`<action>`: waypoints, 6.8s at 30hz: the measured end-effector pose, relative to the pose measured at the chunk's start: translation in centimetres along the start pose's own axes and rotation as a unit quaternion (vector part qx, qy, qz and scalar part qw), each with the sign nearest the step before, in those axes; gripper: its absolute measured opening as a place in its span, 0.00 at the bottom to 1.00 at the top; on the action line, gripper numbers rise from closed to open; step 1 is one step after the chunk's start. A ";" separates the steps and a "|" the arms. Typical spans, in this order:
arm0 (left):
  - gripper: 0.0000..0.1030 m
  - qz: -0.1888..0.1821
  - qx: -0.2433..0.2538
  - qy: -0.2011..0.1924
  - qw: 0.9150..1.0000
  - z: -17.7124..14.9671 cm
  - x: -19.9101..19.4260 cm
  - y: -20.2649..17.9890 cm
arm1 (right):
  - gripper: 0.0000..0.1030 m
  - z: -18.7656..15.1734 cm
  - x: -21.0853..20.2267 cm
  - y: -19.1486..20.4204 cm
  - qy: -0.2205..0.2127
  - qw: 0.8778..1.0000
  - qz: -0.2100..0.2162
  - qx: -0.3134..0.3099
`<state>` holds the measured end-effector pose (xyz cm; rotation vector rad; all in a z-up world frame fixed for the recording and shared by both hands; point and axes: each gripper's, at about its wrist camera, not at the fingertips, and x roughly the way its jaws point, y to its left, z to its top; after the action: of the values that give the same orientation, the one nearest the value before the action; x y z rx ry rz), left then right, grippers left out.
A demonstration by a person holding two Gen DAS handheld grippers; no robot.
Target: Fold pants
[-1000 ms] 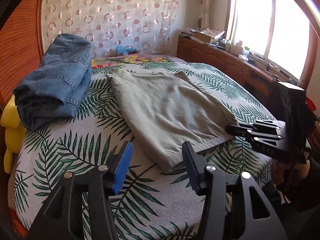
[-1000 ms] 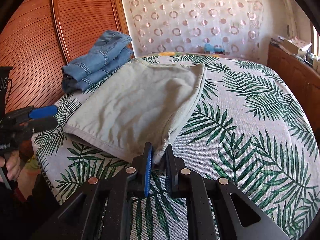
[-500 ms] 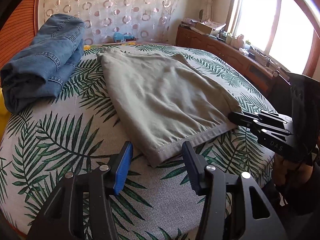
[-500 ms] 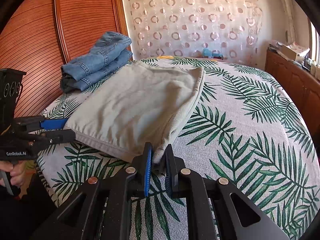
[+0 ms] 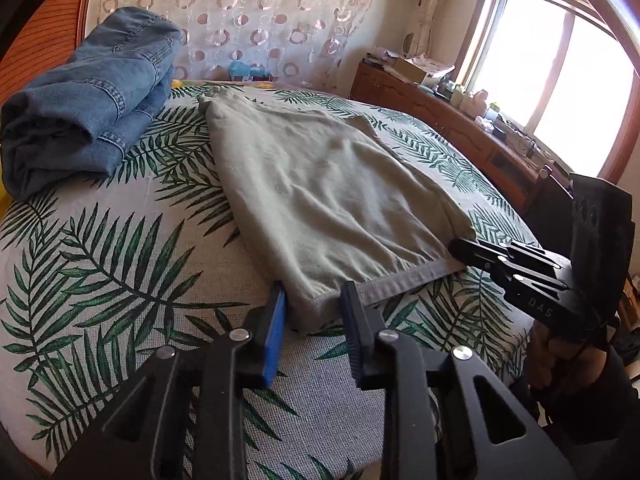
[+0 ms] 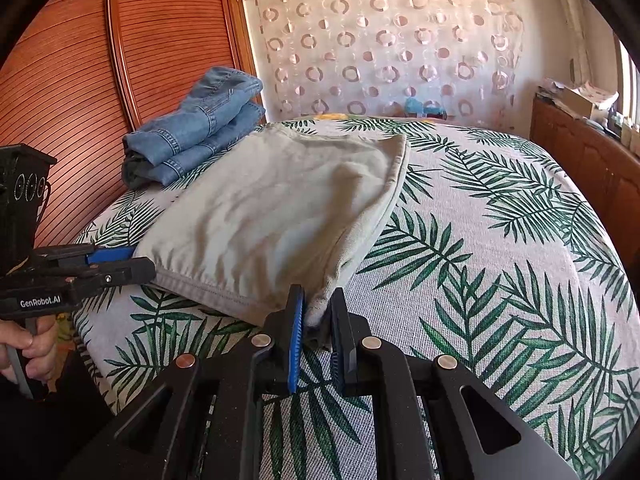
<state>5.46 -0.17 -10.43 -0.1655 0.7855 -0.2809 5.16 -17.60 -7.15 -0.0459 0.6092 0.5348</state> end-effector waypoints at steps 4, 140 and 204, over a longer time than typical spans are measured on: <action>0.25 -0.002 -0.003 -0.002 1.000 -0.2 0.0 0.0 | 0.11 0.0 0.0 -0.1 -0.001 1.000 0.002 0.000; 0.13 0.039 0.050 -0.057 0.996 7.5 -0.4 1.9 | 0.11 10.2 6.3 -0.4 0.010 0.999 -0.024 -0.042; 0.70 0.069 0.034 0.001 0.997 0.9 0.1 3.5 | 0.03 3.5 -1.9 -2.3 0.056 0.997 0.004 -0.043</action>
<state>6.85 3.20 -10.79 -0.0476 0.7849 -0.1771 6.83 -19.76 -3.42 -0.1560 0.6952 0.5691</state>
